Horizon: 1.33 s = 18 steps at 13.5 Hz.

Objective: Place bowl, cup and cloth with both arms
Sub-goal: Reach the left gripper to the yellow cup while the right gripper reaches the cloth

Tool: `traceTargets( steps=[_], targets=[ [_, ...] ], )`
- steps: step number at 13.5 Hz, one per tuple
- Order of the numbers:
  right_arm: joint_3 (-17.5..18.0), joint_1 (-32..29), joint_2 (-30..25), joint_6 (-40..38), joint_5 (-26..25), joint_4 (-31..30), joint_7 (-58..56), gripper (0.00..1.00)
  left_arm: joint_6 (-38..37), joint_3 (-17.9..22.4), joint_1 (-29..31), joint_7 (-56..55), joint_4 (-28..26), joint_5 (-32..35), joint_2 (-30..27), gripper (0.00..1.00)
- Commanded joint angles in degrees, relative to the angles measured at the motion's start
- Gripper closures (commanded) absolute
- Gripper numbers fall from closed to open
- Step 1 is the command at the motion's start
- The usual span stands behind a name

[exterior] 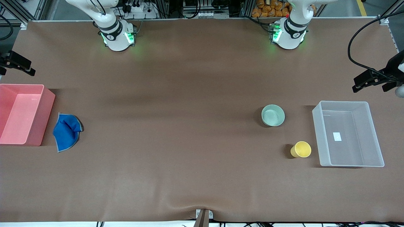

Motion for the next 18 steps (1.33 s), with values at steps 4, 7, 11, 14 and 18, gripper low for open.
traceTargets(
  steps=[4,7,11,14,18],
  targets=[
    [0.2,-0.5,0.7,-0.4,0.1,1.4,0.0,0.00,-0.2,0.1,-0.3,0.0,-0.3,-0.7,0.5,0.00],
    [0.2,-0.5,0.7,-0.4,0.1,1.2,0.1,0.00,-0.2,0.0,-0.2,0.0,-0.4,-0.8,1.3,0.00],
    [0.2,-0.9,1.1,-1.6,0.1,0.8,0.1,0.00,2.2,0.0,-0.5,-0.3,-0.1,-1.9,4.1,0.00],
    [0.2,-2.9,1.2,-4.3,0.1,-0.9,0.1,0.00,3.5,0.0,-0.5,-0.3,0.1,-1.5,8.4,0.00],
    [0.2,-3.0,4.0,-4.5,0.2,-2.9,0.2,0.00,10.2,0.1,-1.4,-0.4,0.2,-1.6,13.9,0.00]
  ],
)
